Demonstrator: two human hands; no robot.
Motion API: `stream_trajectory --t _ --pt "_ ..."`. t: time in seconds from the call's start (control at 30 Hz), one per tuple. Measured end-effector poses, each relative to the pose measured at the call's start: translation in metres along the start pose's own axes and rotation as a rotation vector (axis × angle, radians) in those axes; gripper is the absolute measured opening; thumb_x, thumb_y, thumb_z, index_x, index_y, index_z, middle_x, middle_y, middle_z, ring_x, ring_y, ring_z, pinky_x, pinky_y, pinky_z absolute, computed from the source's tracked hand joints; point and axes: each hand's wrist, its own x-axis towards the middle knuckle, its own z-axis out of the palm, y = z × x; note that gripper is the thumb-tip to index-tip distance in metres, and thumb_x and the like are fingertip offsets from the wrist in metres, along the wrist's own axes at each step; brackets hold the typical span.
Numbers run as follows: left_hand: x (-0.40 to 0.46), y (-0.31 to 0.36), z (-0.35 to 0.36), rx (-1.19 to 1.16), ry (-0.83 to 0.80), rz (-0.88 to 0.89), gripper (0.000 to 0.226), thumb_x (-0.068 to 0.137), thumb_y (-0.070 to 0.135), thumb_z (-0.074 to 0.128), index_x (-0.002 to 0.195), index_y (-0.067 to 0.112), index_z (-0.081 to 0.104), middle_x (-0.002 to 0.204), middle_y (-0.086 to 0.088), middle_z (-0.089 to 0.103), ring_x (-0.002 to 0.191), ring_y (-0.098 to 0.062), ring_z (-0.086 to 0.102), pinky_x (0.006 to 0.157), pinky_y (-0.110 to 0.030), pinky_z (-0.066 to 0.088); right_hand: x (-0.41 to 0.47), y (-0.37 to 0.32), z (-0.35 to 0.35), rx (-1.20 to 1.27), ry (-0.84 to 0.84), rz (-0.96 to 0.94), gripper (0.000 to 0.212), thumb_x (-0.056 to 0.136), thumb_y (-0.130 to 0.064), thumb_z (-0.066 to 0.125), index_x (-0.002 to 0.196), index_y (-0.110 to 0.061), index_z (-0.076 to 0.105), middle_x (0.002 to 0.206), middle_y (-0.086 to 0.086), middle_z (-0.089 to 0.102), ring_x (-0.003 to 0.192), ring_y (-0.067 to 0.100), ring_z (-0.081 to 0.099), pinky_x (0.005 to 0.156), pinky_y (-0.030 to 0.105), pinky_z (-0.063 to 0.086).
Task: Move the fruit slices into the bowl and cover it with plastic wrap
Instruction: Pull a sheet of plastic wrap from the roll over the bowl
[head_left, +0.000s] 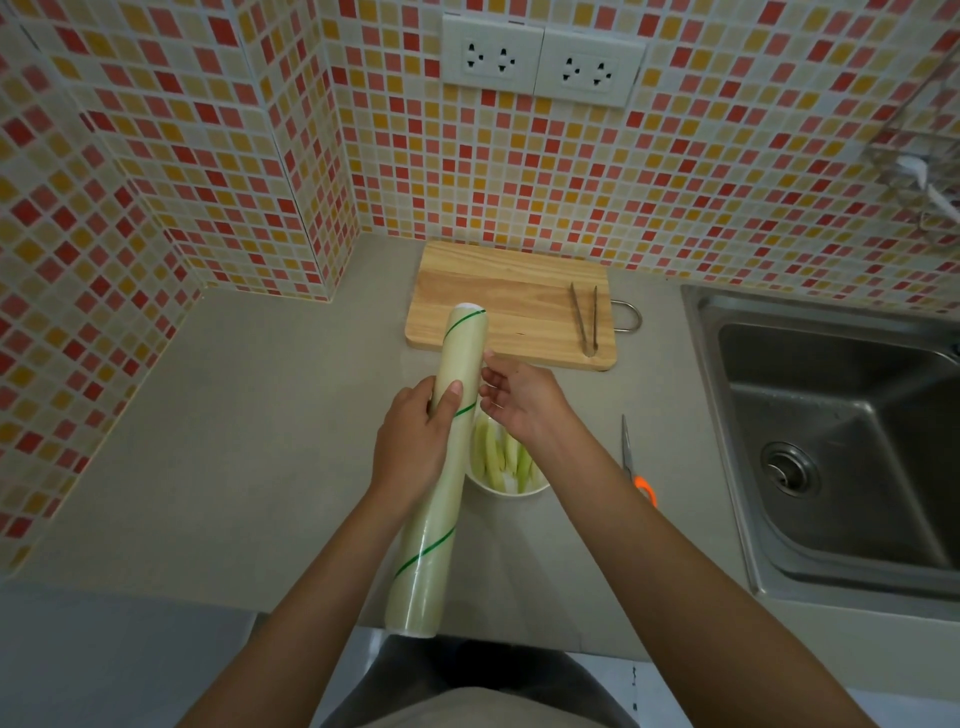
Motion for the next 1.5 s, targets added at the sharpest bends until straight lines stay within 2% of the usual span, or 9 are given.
stream_trajectory --t 0.1,0.2,0.37,0.5,0.7,1.1,1.33,1.43,1.5 --pt "-0.001 -0.001 0.0 0.047 0.011 -0.001 0.037 0.098 0.049 0.038 0.094 0.02 0.06 0.086 -0.005 0.056 0.076 -0.014 0.053 0.06 -0.027 0.033 0.001 -0.002 0.002 0.019 -0.03 0.005 0.019 0.093 -0.009 0.056 0.076 -0.004 0.053 0.065 0.005 0.047 0.053 0.015 0.043 0.048 0.023 0.043" --pt "-0.001 -0.002 -0.001 0.069 0.023 -0.006 0.038 0.098 0.049 0.037 0.096 0.019 0.06 0.088 -0.004 0.056 0.078 -0.018 0.054 0.061 -0.031 0.033 0.0 -0.003 0.003 -0.033 -0.009 -0.048 0.018 0.095 -0.007 0.053 0.077 -0.007 0.053 0.067 0.005 0.046 0.055 0.015 0.043 0.054 0.026 0.044" --pt "0.003 -0.002 -0.004 -0.004 0.005 -0.028 0.039 0.099 0.048 0.038 0.1 0.018 0.062 0.092 -0.008 0.062 0.085 -0.023 0.059 0.07 -0.035 0.041 -0.01 0.005 0.002 -0.188 -0.015 -0.054 0.019 0.088 -0.023 0.067 0.085 -0.006 0.06 0.073 0.004 0.053 0.055 0.017 0.049 0.051 0.027 0.047" --pt "0.004 -0.001 -0.006 -0.04 -0.027 -0.011 0.039 0.098 0.048 0.039 0.097 0.017 0.063 0.091 -0.013 0.063 0.084 -0.026 0.06 0.074 -0.038 0.045 -0.012 0.007 0.003 -0.078 -0.008 -0.008 0.022 0.082 -0.02 0.074 0.085 -0.003 0.061 0.07 0.004 0.053 0.053 0.015 0.047 0.05 0.025 0.047" --pt "0.0 -0.003 -0.004 -0.035 -0.021 -0.014 0.038 0.098 0.047 0.04 0.096 0.017 0.062 0.089 -0.013 0.061 0.082 -0.026 0.059 0.068 -0.033 0.04 -0.009 0.008 0.002 -0.009 0.042 0.011 0.021 0.077 -0.013 0.077 0.08 -0.002 0.06 0.068 0.005 0.056 0.051 0.015 0.049 0.045 0.022 0.05" --pt "0.001 -0.005 -0.005 -0.001 -0.001 -0.003 0.038 0.098 0.047 0.039 0.093 0.016 0.061 0.087 -0.012 0.059 0.08 -0.026 0.058 0.066 -0.034 0.039 -0.002 0.005 0.004 0.019 -0.016 -0.022 0.013 0.088 -0.004 0.063 0.077 0.0 0.059 0.066 0.008 0.052 0.054 0.015 0.049 0.044 0.019 0.05" --pt "0.001 -0.002 -0.007 -0.061 -0.022 0.012 0.037 0.097 0.049 0.04 0.101 0.022 0.064 0.092 -0.008 0.063 0.087 -0.024 0.061 0.081 -0.043 0.05 0.005 -0.008 0.007 0.07 -0.058 0.094 0.032 0.089 -0.036 0.062 0.1 -0.006 0.061 0.081 0.005 0.059 0.066 0.017 0.054 0.06 0.026 0.047" --pt "0.0 -0.003 -0.008 -0.04 -0.014 0.017 0.037 0.097 0.049 0.04 0.101 0.021 0.064 0.09 -0.008 0.061 0.085 -0.023 0.059 0.077 -0.04 0.048 0.008 -0.014 0.011 0.106 -0.033 0.057 0.014 0.089 -0.021 0.065 0.084 -0.009 0.061 0.078 0.003 0.06 0.062 0.014 0.052 0.049 0.02 0.047" --pt "0.0 -0.004 -0.009 -0.014 0.0 0.021 0.036 0.098 0.048 0.04 0.1 0.02 0.063 0.087 -0.007 0.059 0.083 -0.021 0.057 0.07 -0.035 0.042 0.008 -0.017 0.011 0.137 -0.017 0.043 0.014 0.089 -0.01 0.063 0.077 -0.006 0.059 0.074 0.005 0.058 0.059 0.014 0.05 0.042 0.017 0.047"
